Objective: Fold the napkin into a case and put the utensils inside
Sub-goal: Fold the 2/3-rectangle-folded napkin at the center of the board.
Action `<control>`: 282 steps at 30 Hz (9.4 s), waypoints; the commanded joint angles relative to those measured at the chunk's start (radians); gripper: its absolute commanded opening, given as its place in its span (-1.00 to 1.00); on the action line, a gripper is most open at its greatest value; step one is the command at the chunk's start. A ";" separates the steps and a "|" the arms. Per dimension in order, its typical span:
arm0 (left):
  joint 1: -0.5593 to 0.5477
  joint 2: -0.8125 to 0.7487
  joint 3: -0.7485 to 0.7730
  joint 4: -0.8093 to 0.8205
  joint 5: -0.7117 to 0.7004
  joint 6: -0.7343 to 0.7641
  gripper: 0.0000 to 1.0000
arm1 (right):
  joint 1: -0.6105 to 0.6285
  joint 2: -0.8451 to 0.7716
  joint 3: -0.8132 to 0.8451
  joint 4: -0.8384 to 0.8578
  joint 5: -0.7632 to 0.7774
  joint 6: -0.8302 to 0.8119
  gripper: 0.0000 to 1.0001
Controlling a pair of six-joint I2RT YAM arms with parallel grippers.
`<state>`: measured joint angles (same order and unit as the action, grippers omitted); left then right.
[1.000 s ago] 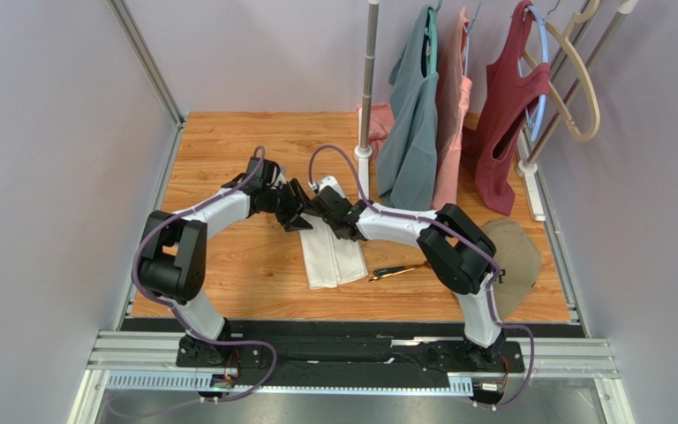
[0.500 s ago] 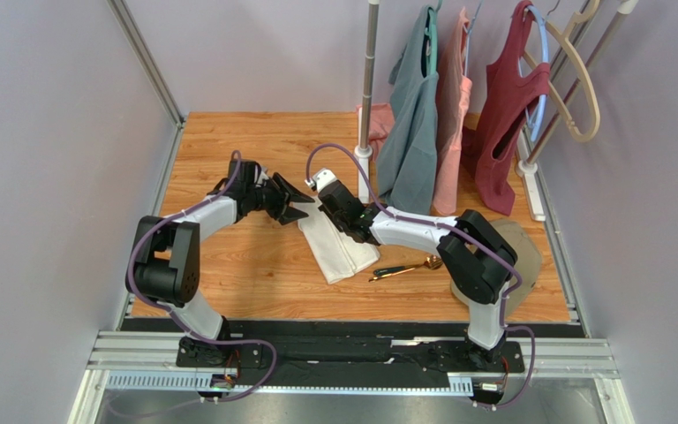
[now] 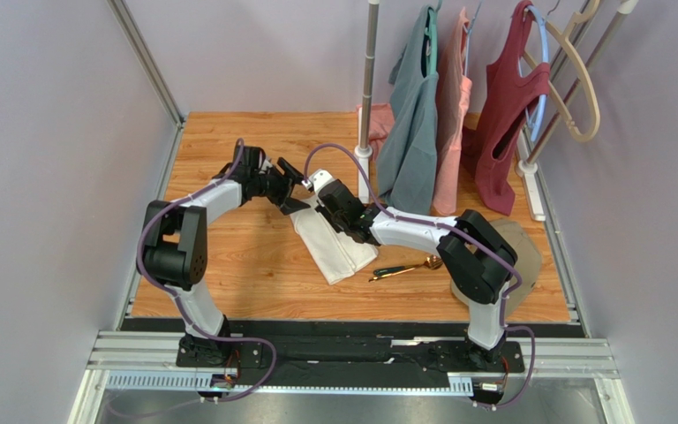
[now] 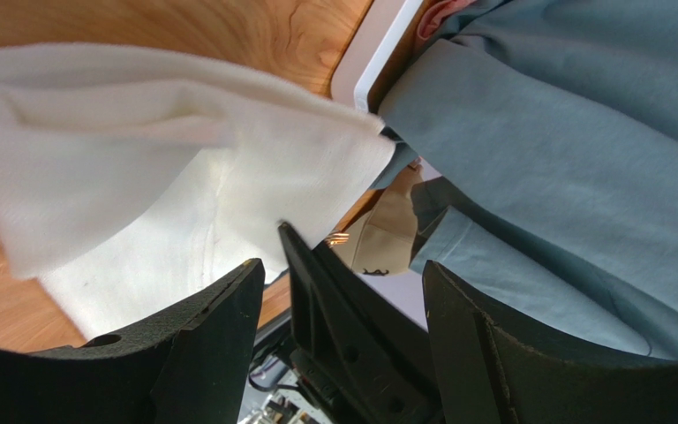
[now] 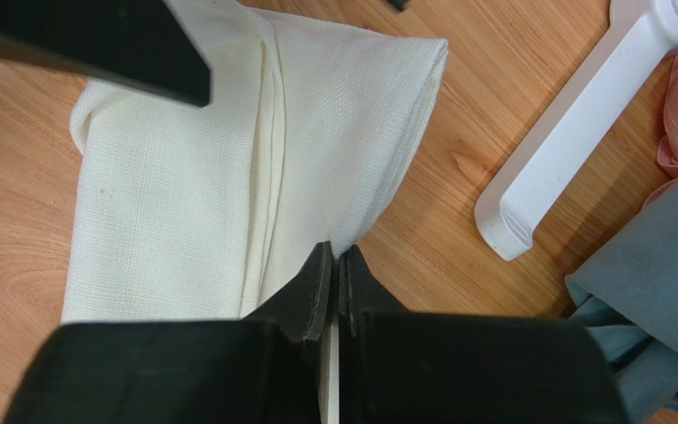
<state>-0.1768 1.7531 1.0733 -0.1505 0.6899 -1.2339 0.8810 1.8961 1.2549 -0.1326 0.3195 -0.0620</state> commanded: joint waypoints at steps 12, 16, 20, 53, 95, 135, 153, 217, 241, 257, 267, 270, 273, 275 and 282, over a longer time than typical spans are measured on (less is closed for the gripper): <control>-0.012 0.240 0.405 -0.480 -0.027 0.223 0.50 | 0.004 -0.020 -0.020 0.117 -0.049 -0.075 -1.00; -0.013 0.241 0.415 -0.504 -0.065 0.179 0.50 | 0.004 -0.019 -0.018 0.122 -0.045 -0.079 -1.00; -0.021 0.296 0.480 -0.541 -0.053 0.145 0.51 | 0.006 -0.019 -0.017 0.123 -0.043 -0.082 -1.00; -0.035 0.263 0.608 -0.578 -0.157 0.379 0.40 | 0.009 -0.031 0.017 0.019 -0.065 0.056 -1.00; -0.130 -0.192 -0.158 -0.270 -0.297 0.488 -0.59 | -0.002 0.095 0.278 -0.443 -0.132 0.691 -1.00; -0.148 -0.099 -0.165 -0.222 -0.291 0.531 -0.91 | 0.004 0.202 0.143 -0.150 -0.411 0.702 -1.00; 0.051 -0.170 -0.055 -0.267 -0.116 0.507 -0.84 | -0.027 0.192 -0.055 0.056 -0.594 0.608 -0.39; -0.190 0.864 1.260 -1.179 -0.133 1.011 -0.20 | -0.142 0.126 -0.436 0.504 -0.786 0.337 -0.14; -0.118 0.497 0.794 -0.983 -0.016 1.076 -1.00 | -0.143 0.116 -0.462 0.537 -0.783 0.425 -0.09; -0.033 0.119 0.501 -0.693 -0.178 0.821 -0.55 | -0.142 0.159 -0.491 0.636 -0.913 0.582 0.03; -0.147 -0.021 0.366 -0.665 -0.355 0.631 0.33 | -0.143 0.144 -0.508 0.654 -0.886 0.576 0.04; -0.185 0.025 0.398 -0.699 -0.408 0.587 0.33 | -0.142 0.132 -0.520 0.659 -0.870 0.567 0.04; -0.233 0.106 0.483 -0.782 -0.458 0.571 0.30 | -0.142 0.124 -0.526 0.659 -0.859 0.562 0.04; -0.256 0.140 0.542 -0.820 -0.533 0.559 0.27 | -0.142 0.120 -0.523 0.659 -0.861 0.562 0.04; -0.297 0.233 0.655 -0.909 -0.603 0.544 0.26 | -0.142 0.115 -0.532 0.668 -0.853 0.556 0.04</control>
<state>-0.4568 1.9583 1.6569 -0.9848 0.1383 -0.6594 0.7311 1.9728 0.7834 0.7273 -0.5915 0.5278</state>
